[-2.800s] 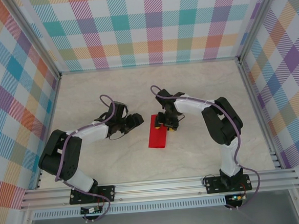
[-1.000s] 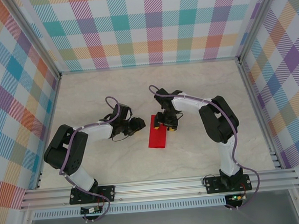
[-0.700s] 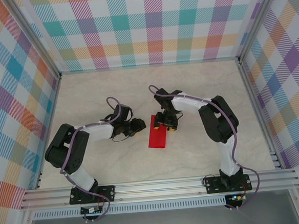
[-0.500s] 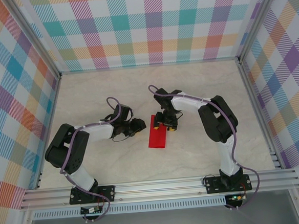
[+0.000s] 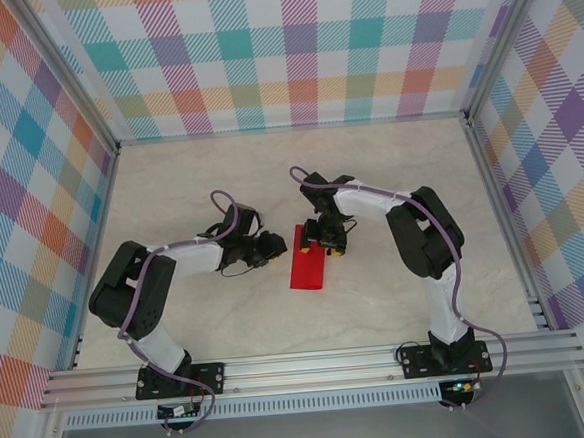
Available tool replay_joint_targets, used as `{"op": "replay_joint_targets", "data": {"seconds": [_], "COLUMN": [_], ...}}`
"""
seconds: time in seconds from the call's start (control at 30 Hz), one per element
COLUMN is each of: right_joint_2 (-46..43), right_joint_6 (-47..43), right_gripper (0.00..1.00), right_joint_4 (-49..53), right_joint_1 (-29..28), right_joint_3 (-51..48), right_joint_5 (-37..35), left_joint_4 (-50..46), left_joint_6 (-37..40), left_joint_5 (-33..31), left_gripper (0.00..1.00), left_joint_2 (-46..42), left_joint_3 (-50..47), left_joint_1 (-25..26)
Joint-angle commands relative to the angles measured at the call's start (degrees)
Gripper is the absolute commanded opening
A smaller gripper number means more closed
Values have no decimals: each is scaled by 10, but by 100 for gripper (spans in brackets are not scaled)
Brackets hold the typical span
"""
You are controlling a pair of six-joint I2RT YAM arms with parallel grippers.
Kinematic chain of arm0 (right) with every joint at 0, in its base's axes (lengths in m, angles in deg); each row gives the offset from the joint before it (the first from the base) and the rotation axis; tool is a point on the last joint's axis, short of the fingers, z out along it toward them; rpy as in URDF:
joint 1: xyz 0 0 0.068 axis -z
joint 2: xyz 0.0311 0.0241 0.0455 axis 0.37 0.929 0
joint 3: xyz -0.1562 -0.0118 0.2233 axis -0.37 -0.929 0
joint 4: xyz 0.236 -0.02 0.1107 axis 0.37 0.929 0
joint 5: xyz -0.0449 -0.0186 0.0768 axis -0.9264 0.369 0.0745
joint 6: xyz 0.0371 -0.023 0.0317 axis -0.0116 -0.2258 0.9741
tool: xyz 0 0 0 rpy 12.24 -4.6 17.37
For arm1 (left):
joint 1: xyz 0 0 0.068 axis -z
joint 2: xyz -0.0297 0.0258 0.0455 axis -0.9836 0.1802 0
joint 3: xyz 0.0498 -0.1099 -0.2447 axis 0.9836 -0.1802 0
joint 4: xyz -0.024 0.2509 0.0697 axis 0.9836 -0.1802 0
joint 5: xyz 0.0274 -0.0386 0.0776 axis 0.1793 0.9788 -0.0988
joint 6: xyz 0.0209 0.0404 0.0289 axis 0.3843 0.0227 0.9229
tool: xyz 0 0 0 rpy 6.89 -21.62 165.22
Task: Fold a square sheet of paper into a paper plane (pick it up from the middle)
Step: Hold the square sheet of paper at the center of the table.
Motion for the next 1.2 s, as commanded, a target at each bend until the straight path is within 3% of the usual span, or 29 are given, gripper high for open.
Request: {"op": "replay_joint_targets", "data": {"seconds": [0.0, 0.47, 1.17], "right_joint_2": [137, 153, 145], "right_joint_6": [-13, 3, 13], "right_gripper": [68, 68, 67], "right_joint_4": [-59, -55, -52], "right_joint_1": [-22, -22, -23], "right_joint_3": [-59, -56, -57], "right_joint_5": [-13, -10, -2], "left_joint_4": [32, 58, -26], "left_joint_6": [-10, -19, 8], "left_joint_5": [41, 85, 46], "left_gripper": [22, 2, 0], "left_joint_2": [19, 54, 87], "left_joint_3": [15, 20, 40], "left_joint_1": [12, 21, 28]}}
